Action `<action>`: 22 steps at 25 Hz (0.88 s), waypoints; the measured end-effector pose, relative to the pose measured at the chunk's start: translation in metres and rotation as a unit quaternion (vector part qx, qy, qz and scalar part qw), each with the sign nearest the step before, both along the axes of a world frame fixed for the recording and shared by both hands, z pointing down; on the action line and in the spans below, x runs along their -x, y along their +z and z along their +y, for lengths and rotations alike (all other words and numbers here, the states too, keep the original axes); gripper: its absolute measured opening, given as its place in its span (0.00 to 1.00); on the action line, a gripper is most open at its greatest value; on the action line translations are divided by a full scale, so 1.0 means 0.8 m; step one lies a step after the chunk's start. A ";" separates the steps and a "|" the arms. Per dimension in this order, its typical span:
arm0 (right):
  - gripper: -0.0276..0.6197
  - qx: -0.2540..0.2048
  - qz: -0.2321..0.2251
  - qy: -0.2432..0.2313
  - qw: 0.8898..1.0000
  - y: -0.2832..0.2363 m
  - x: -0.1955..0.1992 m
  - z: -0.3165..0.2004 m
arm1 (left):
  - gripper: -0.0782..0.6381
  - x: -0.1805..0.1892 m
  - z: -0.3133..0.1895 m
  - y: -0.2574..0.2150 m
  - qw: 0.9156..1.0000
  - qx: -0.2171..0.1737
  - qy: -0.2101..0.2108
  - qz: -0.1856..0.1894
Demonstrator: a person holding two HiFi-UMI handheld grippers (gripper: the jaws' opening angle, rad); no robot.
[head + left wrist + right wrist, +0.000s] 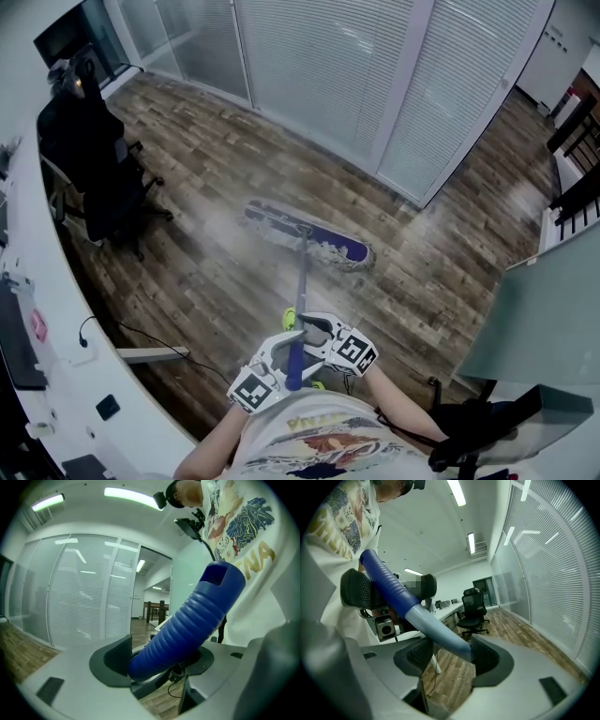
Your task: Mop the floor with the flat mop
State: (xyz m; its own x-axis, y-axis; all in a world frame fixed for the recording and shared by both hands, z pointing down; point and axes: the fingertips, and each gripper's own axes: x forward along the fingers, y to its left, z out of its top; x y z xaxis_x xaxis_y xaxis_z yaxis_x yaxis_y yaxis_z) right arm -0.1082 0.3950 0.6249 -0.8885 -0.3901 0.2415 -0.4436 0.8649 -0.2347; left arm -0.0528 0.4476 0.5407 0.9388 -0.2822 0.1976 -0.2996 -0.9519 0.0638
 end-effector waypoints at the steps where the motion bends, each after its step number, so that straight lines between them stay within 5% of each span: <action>1: 0.41 0.001 0.006 -0.001 1.000 0.002 0.001 -0.020 | 0.46 0.001 -0.020 0.001 1.000 0.001 0.002 -0.001; 12: 0.41 0.006 -0.006 0.033 0.999 -0.019 0.008 -0.291 | 0.46 0.015 -0.293 -0.027 0.999 0.002 0.002 0.048; 22: 0.41 0.005 -0.008 0.049 0.999 -0.013 -0.016 -0.463 | 0.46 -0.008 -0.461 -0.021 0.999 -0.004 0.022 0.039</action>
State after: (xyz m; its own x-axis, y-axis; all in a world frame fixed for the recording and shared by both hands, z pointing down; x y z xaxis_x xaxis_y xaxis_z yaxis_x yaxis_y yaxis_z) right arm -0.0955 0.0247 0.6144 -0.8497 -0.4736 0.2319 -0.5226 0.8148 -0.2510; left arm -0.0463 0.0788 0.5239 0.9626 -0.2424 0.1211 -0.2526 -0.9645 0.0767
